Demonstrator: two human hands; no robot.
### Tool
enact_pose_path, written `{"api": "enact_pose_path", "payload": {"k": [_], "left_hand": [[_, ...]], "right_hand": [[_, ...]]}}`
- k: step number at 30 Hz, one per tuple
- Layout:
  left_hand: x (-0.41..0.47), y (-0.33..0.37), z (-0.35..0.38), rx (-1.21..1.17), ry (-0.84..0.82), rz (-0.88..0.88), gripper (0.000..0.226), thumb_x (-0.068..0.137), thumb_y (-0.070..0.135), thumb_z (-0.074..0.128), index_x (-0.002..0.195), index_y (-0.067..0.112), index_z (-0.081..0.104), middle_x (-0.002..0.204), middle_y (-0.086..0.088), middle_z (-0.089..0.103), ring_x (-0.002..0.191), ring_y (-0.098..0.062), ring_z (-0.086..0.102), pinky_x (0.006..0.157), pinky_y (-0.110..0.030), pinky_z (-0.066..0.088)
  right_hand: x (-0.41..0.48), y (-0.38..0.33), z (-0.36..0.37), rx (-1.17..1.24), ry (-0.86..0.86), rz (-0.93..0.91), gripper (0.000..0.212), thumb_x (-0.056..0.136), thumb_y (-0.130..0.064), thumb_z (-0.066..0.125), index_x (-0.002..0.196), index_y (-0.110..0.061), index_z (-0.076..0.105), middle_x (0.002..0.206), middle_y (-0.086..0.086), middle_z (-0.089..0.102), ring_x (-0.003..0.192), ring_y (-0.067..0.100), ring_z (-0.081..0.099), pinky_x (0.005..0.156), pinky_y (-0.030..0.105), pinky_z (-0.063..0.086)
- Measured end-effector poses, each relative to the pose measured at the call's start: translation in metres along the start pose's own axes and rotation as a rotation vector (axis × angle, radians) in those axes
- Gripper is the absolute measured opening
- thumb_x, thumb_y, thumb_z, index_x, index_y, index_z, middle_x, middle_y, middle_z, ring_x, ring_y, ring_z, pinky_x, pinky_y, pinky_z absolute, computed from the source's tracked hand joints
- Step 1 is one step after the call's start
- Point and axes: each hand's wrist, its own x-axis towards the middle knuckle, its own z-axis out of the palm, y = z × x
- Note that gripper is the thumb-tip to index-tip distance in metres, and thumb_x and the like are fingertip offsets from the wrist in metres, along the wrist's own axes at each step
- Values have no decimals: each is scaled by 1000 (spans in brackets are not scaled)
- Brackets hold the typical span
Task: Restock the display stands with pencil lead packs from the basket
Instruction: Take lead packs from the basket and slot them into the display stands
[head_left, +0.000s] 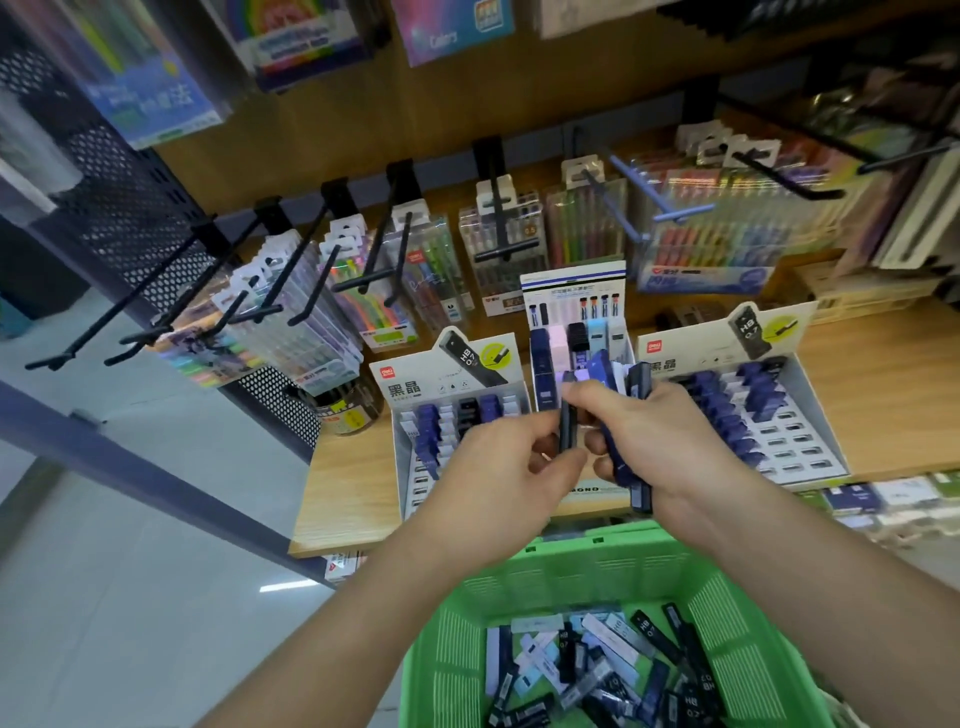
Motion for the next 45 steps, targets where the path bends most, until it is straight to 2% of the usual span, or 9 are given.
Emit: {"api": "enact_pose_path", "payload": {"k": [5,8,16,19,24,27,33,37,45], "left_hand": [[19,26,5,-450,100,-91,22,94,13,58,111,25,62,85,-1,67,67,-10,66,67,-23,58],[34,38,12,-558,39,-80,21,87,2,64,99,18,70,83,3,71,73,-13,68,73,-26,59],[83,67,53,-579,-177,-235,12,78,3,74,89,5,69,73,-7,73,63,-14,69,59,-17,55],[114,72,76,-604,-63,-237,10,81,-2,70,81,8,67,69,-7,68,54,-10,64,57,-18,55],[179,69,128,-279,155,-108,15,83,-2,68,78,11,67,74,-10,67,71,-25,68,73,-31,58],[208,67,157,42,206,58,7,79,10,75,86,13,73,81,-3,71,74,-15,65,70,-18,46],[241,56,189,333,93,151,8,83,18,71,90,17,74,89,-4,70,90,-19,59,69,-23,40],[246,55,199,407,46,219,13,86,19,68,97,16,75,98,0,73,92,-16,57,71,-15,30],[252,65,198,609,-59,275,17,93,14,58,101,9,72,101,-8,72,98,-24,63,87,-29,48]], "right_hand": [[-5,-7,-30,29,-51,19,15,84,-21,74,90,-11,66,60,2,57,42,10,45,36,19,35],[-8,-9,-51,74,-57,78,21,82,-23,77,93,-11,63,67,8,66,44,12,51,35,20,36],[-13,-23,-125,15,-11,112,27,87,-31,72,100,-8,66,79,13,75,38,11,50,33,17,35],[-10,-33,-164,0,81,92,28,91,-34,67,99,-8,65,75,10,75,42,11,52,34,19,38],[-1,-40,-216,232,287,131,23,93,-33,65,91,-11,60,54,3,57,41,12,48,36,20,39],[4,-44,-227,391,252,181,8,91,-21,60,92,-13,58,58,2,52,44,13,47,39,19,40],[4,-53,-243,532,277,109,8,95,-15,56,95,-9,60,58,6,57,47,18,58,41,24,47],[3,-55,-245,532,273,102,11,96,-18,57,100,-9,61,60,8,62,49,19,63,42,25,50],[0,-56,-253,517,252,79,21,95,-21,61,110,-6,65,64,7,66,51,18,64,44,25,52]]}}
